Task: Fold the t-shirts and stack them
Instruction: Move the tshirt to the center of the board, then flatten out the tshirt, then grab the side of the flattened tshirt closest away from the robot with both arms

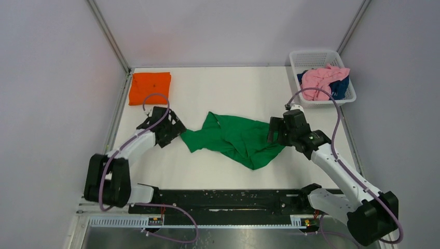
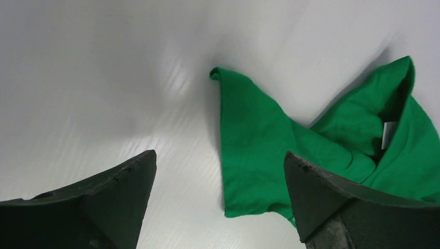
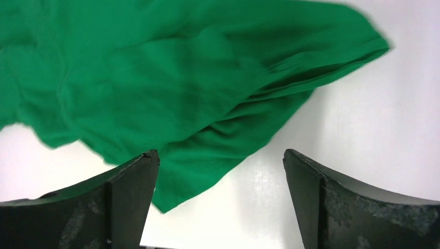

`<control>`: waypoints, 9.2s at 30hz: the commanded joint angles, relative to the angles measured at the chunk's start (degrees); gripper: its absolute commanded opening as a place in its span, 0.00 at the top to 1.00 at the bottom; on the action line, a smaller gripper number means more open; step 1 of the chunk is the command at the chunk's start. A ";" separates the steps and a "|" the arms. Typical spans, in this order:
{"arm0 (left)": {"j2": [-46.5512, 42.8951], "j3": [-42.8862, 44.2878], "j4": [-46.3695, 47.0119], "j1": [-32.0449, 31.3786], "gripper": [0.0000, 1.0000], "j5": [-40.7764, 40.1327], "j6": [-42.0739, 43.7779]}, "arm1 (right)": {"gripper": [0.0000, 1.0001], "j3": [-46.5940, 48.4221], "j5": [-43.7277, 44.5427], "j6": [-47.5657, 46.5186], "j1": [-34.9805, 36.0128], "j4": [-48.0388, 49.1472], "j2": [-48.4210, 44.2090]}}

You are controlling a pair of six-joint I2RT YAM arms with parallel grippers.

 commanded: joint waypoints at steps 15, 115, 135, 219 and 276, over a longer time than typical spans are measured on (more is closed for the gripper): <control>21.71 8.20 8.43 -2.35 0.64 9.54 3.20 | 0.27 6.06 -5.34 5.79 18.39 10.82 25.23; 20.02 33.17 1.00 2.53 0.01 8.61 12.75 | 0.00 21.53 -16.95 6.06 -5.07 11.99 30.37; 29.96 20.23 1.43 -2.70 0.01 12.34 6.82 | 0.01 17.80 -13.78 8.86 3.27 5.18 45.60; 25.20 35.12 -10.90 -6.08 0.01 7.78 10.79 | 0.01 30.68 -23.68 4.78 -14.51 2.31 45.16; -14.98 -0.56 -26.95 -27.70 0.01 -7.67 -11.40 | 0.01 -4.42 -3.35 7.74 -15.02 7.58 -2.12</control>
